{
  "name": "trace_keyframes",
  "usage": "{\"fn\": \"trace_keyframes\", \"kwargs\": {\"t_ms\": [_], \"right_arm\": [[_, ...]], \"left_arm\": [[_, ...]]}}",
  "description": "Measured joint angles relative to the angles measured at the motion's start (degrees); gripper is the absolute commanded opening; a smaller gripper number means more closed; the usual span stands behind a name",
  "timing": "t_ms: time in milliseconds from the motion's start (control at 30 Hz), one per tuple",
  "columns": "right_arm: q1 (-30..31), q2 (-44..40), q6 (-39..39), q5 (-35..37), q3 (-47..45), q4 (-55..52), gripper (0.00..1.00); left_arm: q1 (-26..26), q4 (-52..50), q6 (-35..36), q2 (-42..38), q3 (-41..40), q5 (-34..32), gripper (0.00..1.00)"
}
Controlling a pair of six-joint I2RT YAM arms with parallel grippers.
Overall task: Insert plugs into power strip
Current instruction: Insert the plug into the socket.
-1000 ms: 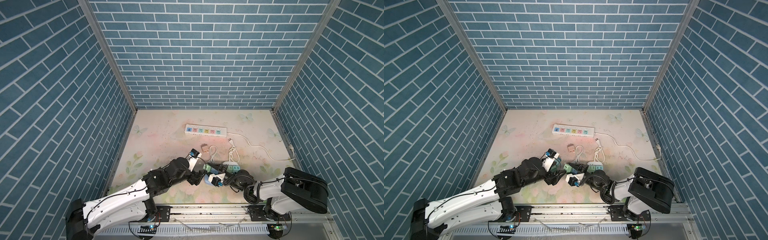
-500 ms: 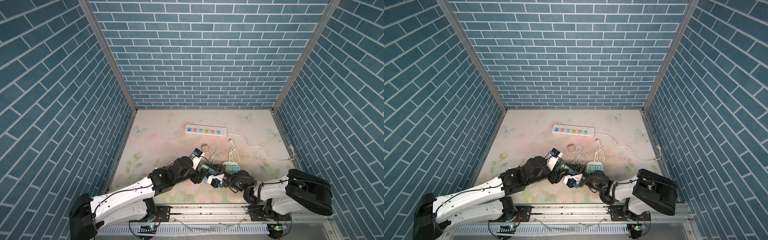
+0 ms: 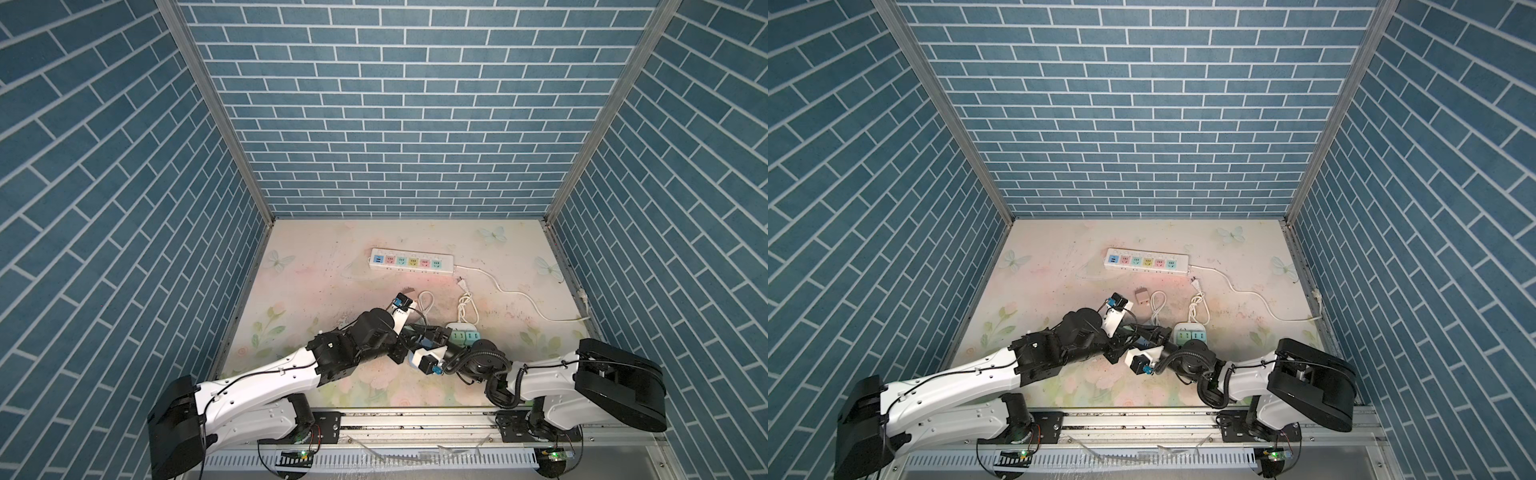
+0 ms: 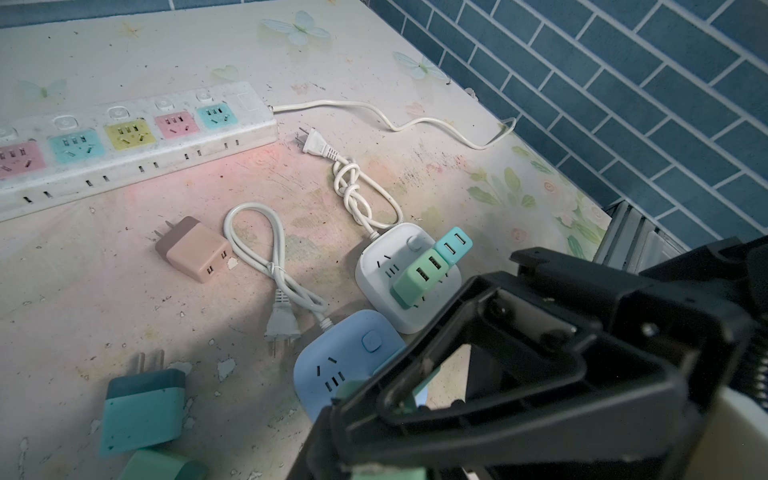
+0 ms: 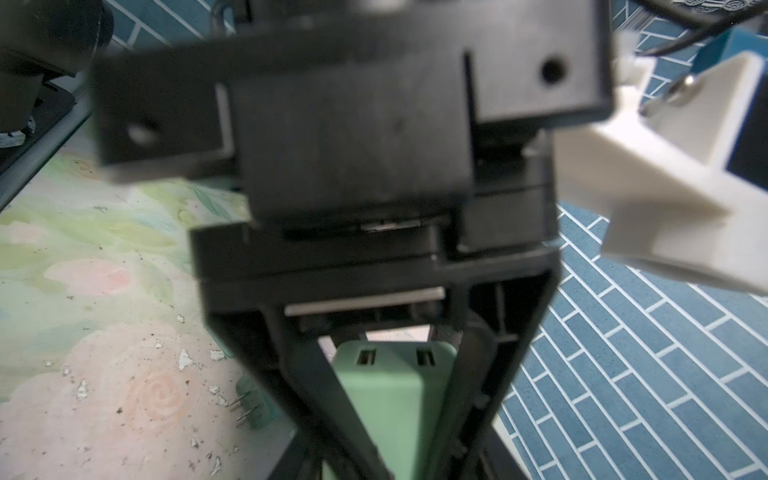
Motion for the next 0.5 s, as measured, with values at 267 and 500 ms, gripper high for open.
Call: {"fn": "trace_keyframes", "kwargs": {"t_ms": [267,500], "right_arm": [[0.63,-5.05,2.19,2.69,-1.38,0.09,0.77],[0.63,-14.14,3.69,7.13,-2.86,-4.61,0.88]], "left_arm": [[-0.20,-4.92,4.28,-2.95,1.81,-3.82,0.00],[-0.20,-12.52,10.51,-8.70,4.94,-11.74,0.00]]}}
